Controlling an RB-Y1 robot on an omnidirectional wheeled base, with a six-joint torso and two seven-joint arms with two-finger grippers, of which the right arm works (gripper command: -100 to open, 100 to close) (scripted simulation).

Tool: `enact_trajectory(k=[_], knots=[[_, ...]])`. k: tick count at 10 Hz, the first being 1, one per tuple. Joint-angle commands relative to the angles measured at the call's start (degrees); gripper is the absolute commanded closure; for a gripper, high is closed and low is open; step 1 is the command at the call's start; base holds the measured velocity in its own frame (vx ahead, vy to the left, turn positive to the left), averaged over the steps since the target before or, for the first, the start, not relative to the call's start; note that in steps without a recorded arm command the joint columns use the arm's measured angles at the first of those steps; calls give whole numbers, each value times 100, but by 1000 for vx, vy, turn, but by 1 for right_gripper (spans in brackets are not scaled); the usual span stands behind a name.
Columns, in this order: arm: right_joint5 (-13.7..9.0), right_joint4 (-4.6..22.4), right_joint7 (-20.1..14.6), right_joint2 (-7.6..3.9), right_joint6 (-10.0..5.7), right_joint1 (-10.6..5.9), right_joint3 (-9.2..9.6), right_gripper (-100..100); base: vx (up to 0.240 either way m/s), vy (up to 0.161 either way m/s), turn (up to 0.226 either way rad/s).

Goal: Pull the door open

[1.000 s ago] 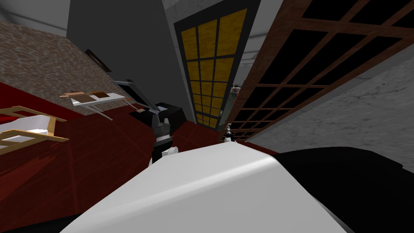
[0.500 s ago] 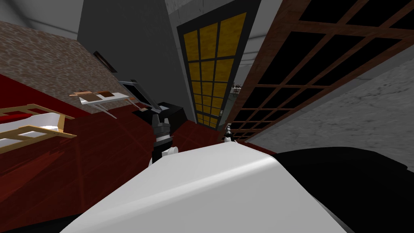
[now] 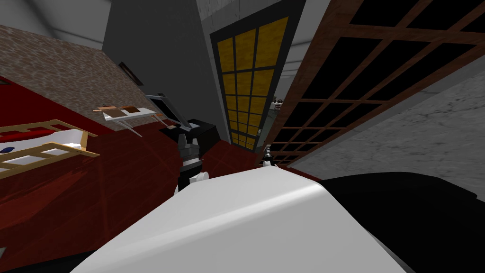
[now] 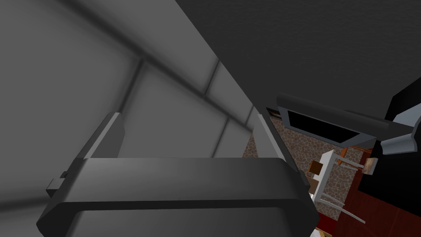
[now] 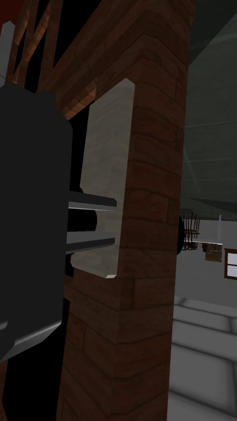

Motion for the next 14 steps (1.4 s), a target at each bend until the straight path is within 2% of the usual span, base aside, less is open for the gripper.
enact_trajectory(k=[1, 2, 4, 6, 8, 9, 10, 14], knots=[[-62, -56, -120, -32, 110, 161, -71, 100, -36, -21, 44], [-62, -56, -120, -32, 110, 161, -71, 100, -5, -5, -16], [-143, -13, -536, -82, 5, 138, 74, 100, -51, -27, 70], [-183, 9, -765, -107, -47, 127, 148, 100, -47, -32, 54], [-183, 9, -833, -107, -47, 127, 148, 100, -26, -13, 21], [-224, 31, -1070, -133, -100, 116, 222, 100, -37, -5, 57], [-217, -224, -1126, -73, -92, 107, 271, -100, -58, 6, 130], [-345, -225, -1733, -41, -209, 118, 312, -100, -60, -28, 101]])
